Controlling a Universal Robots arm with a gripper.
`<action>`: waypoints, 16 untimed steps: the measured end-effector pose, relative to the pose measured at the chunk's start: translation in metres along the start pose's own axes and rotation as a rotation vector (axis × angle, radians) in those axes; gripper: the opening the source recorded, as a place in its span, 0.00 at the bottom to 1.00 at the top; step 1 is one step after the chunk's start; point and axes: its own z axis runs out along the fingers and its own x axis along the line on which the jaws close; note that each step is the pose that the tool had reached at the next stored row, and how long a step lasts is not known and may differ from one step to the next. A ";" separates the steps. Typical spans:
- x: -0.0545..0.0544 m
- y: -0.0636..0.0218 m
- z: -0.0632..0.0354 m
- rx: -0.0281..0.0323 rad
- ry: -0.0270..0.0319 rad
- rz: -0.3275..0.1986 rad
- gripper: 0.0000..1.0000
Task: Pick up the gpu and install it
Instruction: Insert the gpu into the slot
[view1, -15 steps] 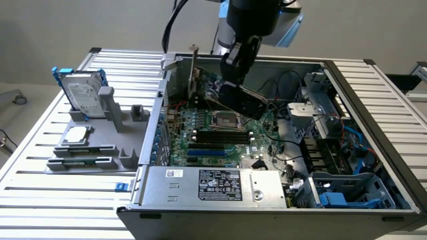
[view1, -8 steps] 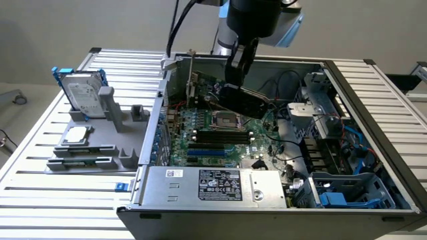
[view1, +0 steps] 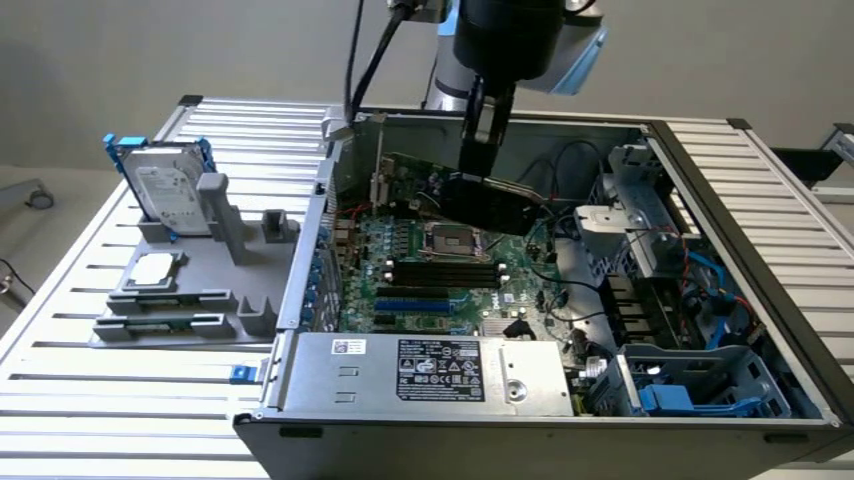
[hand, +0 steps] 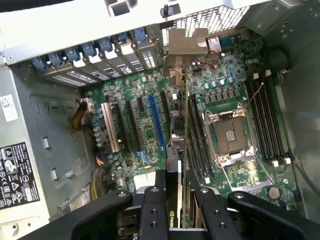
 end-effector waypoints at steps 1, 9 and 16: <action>0.000 0.0000 0.0003 0.0023 -0.0043 -0.014 0.26; 0.000 0.0013 0.0015 0.0032 -0.0877 -0.084 0.26; 0.004 0.0093 0.0078 0.0024 -0.1068 -0.125 0.26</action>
